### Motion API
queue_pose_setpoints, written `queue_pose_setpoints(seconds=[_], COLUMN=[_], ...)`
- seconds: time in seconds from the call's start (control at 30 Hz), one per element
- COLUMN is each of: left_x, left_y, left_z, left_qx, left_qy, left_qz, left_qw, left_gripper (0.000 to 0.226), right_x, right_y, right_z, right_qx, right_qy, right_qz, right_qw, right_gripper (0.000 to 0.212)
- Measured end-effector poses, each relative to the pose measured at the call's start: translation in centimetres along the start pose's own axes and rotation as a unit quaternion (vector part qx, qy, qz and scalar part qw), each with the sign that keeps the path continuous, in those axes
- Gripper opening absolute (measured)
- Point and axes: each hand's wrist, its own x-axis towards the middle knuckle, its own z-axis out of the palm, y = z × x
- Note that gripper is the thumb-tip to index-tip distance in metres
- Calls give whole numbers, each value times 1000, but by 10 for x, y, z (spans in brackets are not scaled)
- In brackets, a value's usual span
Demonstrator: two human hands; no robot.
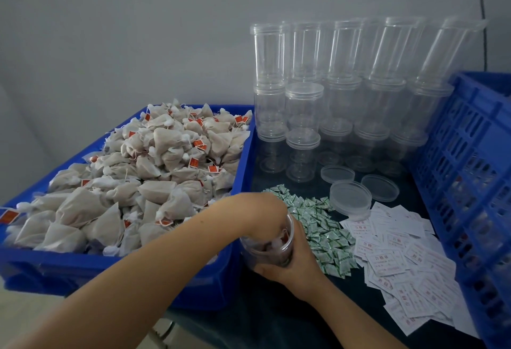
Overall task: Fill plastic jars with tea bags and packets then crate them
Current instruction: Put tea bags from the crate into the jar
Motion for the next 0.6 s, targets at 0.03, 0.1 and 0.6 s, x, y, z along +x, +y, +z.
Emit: queue_pose_setpoints(seconds=[0.03, 0.1, 0.6], left_x=[-5, -17, 22], left_y=[-4, -15, -113], left_z=[-5, -14, 40], left_qx=[-10, -48, -125], left_qy=[50, 150, 253], left_qz=[-2, -8, -190], left_qw=[999, 987, 940], left_gripper=[24, 26, 68], right_x=[0, -1, -5], right_y=[0, -2, -11], right_z=[0, 0, 0], right_qx=[-1, -7, -14], right_qy=[1, 5, 4], right_qz=[-6, -16, -16], right_qw=[1000, 1000, 1000], right_gripper=[96, 90, 89])
